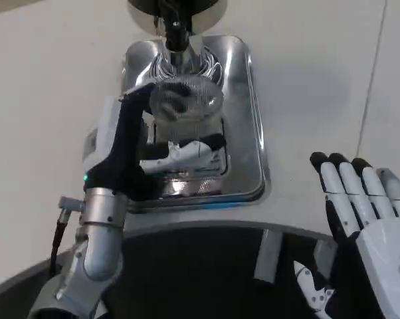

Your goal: Grasp the cup under the faucet to collect the drink, then remove the cup.

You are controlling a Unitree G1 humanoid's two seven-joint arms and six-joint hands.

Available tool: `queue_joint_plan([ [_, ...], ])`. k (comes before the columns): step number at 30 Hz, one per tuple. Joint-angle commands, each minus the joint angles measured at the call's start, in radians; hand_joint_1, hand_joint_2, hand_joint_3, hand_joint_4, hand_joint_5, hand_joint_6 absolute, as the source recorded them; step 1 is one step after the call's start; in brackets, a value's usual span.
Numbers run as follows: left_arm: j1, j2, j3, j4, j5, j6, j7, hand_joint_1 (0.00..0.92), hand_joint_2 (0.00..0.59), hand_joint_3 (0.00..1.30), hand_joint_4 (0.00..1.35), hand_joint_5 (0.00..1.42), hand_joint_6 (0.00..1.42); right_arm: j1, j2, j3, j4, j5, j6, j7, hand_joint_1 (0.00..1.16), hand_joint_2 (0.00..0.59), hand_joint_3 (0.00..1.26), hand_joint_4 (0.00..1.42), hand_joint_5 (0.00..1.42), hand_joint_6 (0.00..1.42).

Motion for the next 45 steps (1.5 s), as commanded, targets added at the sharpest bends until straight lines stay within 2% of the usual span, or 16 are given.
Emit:
queue_joint_plan([
  [1, -0.038, 0.018, -0.013, 0.052, 0.002, 0.003, 0.049, 0.709, 0.082, 1.19, 1.26, 1.33, 1.42, 0.014, -0.004, -0.007, -0.009, 0.002, 0.001, 0.006, 0.55, 0.575, 0.00, 0.00, 0.00, 0.00],
  [4, -0.044, 0.022, -0.034, 0.067, 0.014, 0.000, 0.061, 0.698, 0.100, 1.15, 1.25, 1.33, 1.42, 0.015, -0.003, -0.011, -0.009, 0.008, 0.003, 0.008, 0.55, 0.577, 0.00, 0.00, 0.00, 0.00],
  [6, -0.042, 0.026, -0.052, 0.067, 0.023, 0.001, 0.064, 0.651, 0.098, 1.06, 1.18, 1.29, 1.42, 0.011, -0.001, -0.010, -0.008, 0.008, 0.004, 0.011, 0.55, 0.577, 0.00, 0.00, 0.00, 0.00],
  [7, -0.041, 0.029, -0.061, 0.066, 0.028, 0.004, 0.063, 0.601, 0.082, 0.95, 1.10, 1.21, 1.41, 0.009, 0.001, -0.009, -0.008, 0.008, 0.005, 0.015, 0.55, 0.577, 0.00, 0.00, 0.00, 0.00],
  [8, -0.041, 0.033, -0.068, 0.068, 0.029, 0.003, 0.053, 0.557, 0.070, 0.84, 0.93, 1.09, 1.28, 0.006, 0.002, -0.009, -0.007, 0.011, 0.006, 0.019, 0.55, 0.576, 0.00, 0.00, 0.00, 0.00],
  [9, -0.043, 0.035, -0.072, 0.070, 0.027, 0.000, 0.042, 0.490, 0.085, 0.66, 0.70, 0.91, 1.11, 0.003, 0.003, -0.009, -0.007, 0.012, 0.008, 0.024, 0.55, 0.574, 0.00, 0.00, 0.00, 0.00],
  [10, -0.046, 0.041, -0.076, 0.068, 0.024, -0.003, 0.033, 0.440, 0.085, 0.53, 0.56, 0.82, 1.08, 0.001, 0.005, -0.008, -0.006, 0.013, 0.009, 0.029, 0.55, 0.573, 0.00, 0.00, 0.00, 0.00],
  [12, -0.050, 0.049, -0.079, 0.061, 0.023, -0.007, 0.030, 0.375, 0.085, 0.41, 0.43, 0.74, 1.02, -0.001, 0.007, -0.007, -0.006, 0.016, 0.011, 0.036, 0.55, 0.571, 0.00, 0.00, 0.00, 0.00],
  [15, -0.046, 0.054, -0.082, 0.046, 0.030, -0.004, 0.049, 0.355, 0.087, 0.34, 0.27, 0.67, 0.96, -0.005, 0.009, -0.005, -0.007, 0.015, 0.011, 0.043, 0.55, 0.568, 0.00, 0.00, 0.00, 0.00],
  [21, -0.028, 0.058, -0.080, 0.022, 0.036, 0.005, 0.082, 0.352, 0.087, 0.25, 0.15, 0.57, 0.84, -0.014, 0.012, -0.006, -0.006, 0.024, 0.014, 0.053, 0.55, 0.564, 0.00, 0.00, 0.00, 0.00],
  [26, -0.009, 0.065, -0.078, 0.000, 0.032, -0.002, 0.081, 0.348, 0.079, 0.21, 0.07, 0.46, 0.62, -0.022, 0.010, -0.004, 0.000, 0.031, 0.014, 0.057, 0.55, 0.563, 0.00, 0.00, 0.00, 0.00],
  [31, 0.052, 0.101, -0.059, -0.084, 0.020, -0.021, 0.072, 0.323, 0.069, 0.19, 0.05, 0.41, 0.52, -0.027, 0.009, -0.007, 0.003, 0.047, 0.012, 0.049, 0.55, 0.566, 0.00, 0.00, 0.00, 0.00],
  [34, 0.121, 0.155, -0.026, -0.156, 0.002, -0.034, 0.062, 0.303, 0.063, 0.18, 0.04, 0.39, 0.49, -0.043, 0.017, -0.010, 0.002, 0.070, 0.018, 0.053, 0.55, 0.566, 0.00, 0.00, 0.00, 0.00],
  [40, 0.274, 0.274, 0.072, -0.246, -0.064, -0.041, 0.007, 0.284, 0.064, 0.17, 0.03, 0.36, 0.42, -0.122, 0.057, 0.002, -0.009, 0.133, 0.040, 0.092, 0.54, 0.566, 0.00, 0.00, 0.00, 0.00],
  [45, 0.419, 0.332, 0.140, -0.331, -0.104, -0.033, -0.037, 0.271, 0.066, 0.12, 0.00, 0.30, 0.30, -0.206, 0.104, 0.030, -0.039, 0.197, 0.066, 0.159, 0.53, 0.561, 0.00, 0.00, 0.00, 0.00],
])
